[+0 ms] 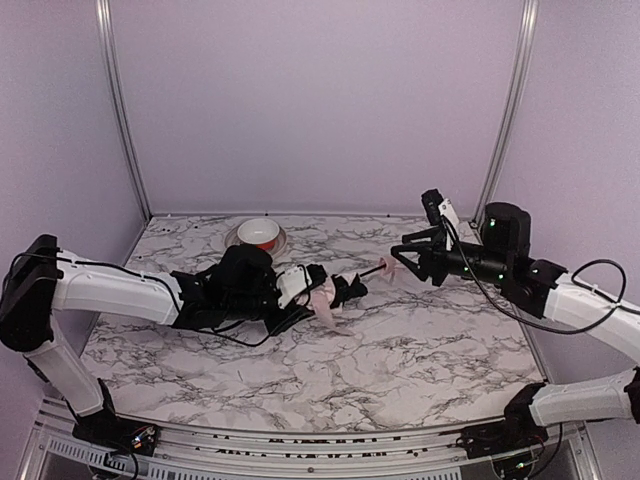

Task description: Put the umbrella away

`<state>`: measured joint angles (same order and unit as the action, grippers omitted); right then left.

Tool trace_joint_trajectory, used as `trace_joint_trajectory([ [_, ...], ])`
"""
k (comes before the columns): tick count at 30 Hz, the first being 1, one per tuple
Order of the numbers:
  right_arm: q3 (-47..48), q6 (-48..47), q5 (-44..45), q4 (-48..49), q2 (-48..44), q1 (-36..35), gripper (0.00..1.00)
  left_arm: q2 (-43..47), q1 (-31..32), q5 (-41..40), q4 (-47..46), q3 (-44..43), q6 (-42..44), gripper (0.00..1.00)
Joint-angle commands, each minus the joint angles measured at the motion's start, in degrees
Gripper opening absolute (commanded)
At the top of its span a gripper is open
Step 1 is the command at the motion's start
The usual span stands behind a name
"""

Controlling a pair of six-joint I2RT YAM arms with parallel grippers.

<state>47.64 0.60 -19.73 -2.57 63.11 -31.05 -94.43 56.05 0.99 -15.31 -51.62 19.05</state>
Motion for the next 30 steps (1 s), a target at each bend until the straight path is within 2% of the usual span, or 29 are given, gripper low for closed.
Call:
trace_joint_trajectory([
  [1,-10.73,-4.06,-14.5,15.76,-4.8,-0.31,0.47,6.3,-0.12,-1.28,7.32,-9.5,1.39,0.0],
  [4,-17.63,-3.43,-16.99,26.59,-6.07,-2.35,0.49,7.61,-0.1,-1.01,14.69,-15.11,3.18,0.0],
  [7,-20.63,-4.67,-15.06,32.79,-3.96,-6.58,0.55,8.65,-0.07,-0.93,20.01,-20.43,3.69,0.0],
  [9,-20.2,-5.94,-12.98,34.71,-1.55,-9.07,0.59,9.21,-0.13,-0.23,23.02,-23.67,3.88,0.0],
  [13,-17.93,-4.52,-14.17,42.01,5.09,-10.38,0.74,10.85,-0.12,2.11,25.08,-26.75,4.57,0.0],
  [16,-15.68,-3.91,-17.52,46.41,9.71,-11.03,0.75,12.16,-0.14,4.51,25.29,-27.9,5.12,0.0],
  [21,-11.52,-6.08,-22.56,44.45,15.02,-12.23,0.76,12.44,-0.04,4.87,26.52,-30.25,6.29,0.0],
  [24,-9.51,-7.54,-22.89,42.28,17.06,-12.2,0.75,12.44,-0.03,4.89,26.65,-30.61,6.59,0.0],
  [30,-8.55,-6.91,-23.66,44.6,20.67,-12.44,0.75,12.08,0.0,4.61,26.65,-31.58,6.97,0.0],
])
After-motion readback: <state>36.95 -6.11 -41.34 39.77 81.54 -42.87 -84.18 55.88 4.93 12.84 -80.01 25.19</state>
